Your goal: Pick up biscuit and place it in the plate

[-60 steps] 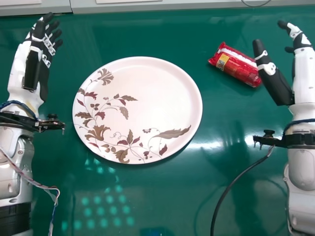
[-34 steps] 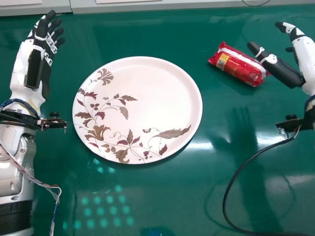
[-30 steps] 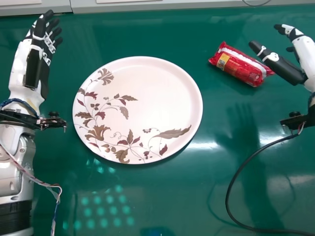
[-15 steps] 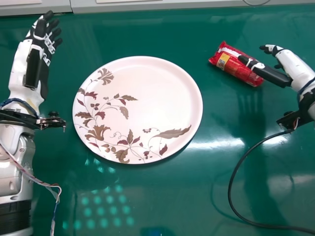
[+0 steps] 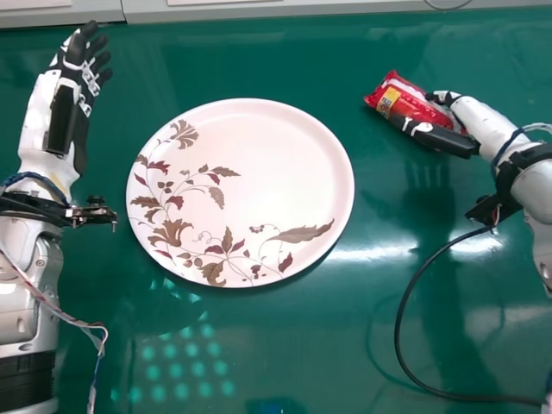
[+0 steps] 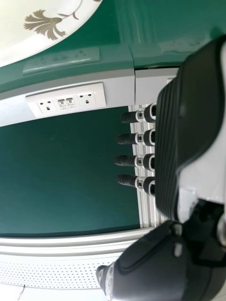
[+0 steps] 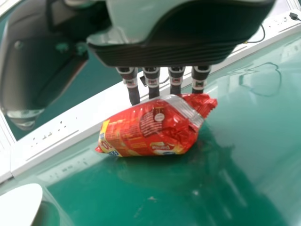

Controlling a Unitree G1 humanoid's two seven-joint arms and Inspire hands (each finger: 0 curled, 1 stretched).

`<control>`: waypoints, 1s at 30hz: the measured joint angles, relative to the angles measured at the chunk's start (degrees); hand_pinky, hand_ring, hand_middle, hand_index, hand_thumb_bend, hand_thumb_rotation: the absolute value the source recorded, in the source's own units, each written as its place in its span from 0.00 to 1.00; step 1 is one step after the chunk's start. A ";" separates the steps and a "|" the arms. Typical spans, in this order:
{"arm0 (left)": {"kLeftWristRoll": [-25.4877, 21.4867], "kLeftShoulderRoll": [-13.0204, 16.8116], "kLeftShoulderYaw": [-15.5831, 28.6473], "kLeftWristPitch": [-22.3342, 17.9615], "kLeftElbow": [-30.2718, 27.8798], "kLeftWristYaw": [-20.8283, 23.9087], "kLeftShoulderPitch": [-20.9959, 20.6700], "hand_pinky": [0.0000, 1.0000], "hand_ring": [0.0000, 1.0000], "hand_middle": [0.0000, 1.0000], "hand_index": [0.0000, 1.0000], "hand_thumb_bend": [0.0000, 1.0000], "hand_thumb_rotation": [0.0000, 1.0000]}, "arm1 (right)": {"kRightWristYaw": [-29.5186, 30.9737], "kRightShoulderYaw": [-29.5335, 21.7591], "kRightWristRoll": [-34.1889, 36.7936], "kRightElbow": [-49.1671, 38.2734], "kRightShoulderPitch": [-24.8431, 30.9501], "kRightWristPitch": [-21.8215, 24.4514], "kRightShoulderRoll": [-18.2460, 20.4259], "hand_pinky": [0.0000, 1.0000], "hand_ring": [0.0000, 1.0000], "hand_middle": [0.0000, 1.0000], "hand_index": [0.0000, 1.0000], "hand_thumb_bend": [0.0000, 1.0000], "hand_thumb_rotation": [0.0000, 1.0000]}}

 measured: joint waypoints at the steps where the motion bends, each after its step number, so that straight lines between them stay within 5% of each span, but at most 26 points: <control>1: -0.01 0.00 0.00 0.00 0.00 -0.01 0.00 1.00 1.00 1.00 1.00 0.89 0.70 | 0.04 0.28 -0.17 0.18 -0.25 0.05 -0.09 0.91 1.00 1.00 1.00 1.00 0.68; 23: -0.58 0.00 0.15 0.71 -2.06 -0.29 1.06 1.00 1.00 1.00 1.00 0.92 0.68 | 4.35 4.94 -5.02 5.72 -5.73 -1.01 -4.73 0.82 0.98 1.00 1.00 1.00 0.67; 30: -0.57 0.00 0.22 0.71 -2.17 -0.41 1.12 1.00 1.00 1.00 1.00 0.93 0.69 | 6.23 6.49 -7.99 6.19 -6.75 -0.14 -5.26 0.95 1.00 1.00 1.00 1.00 0.67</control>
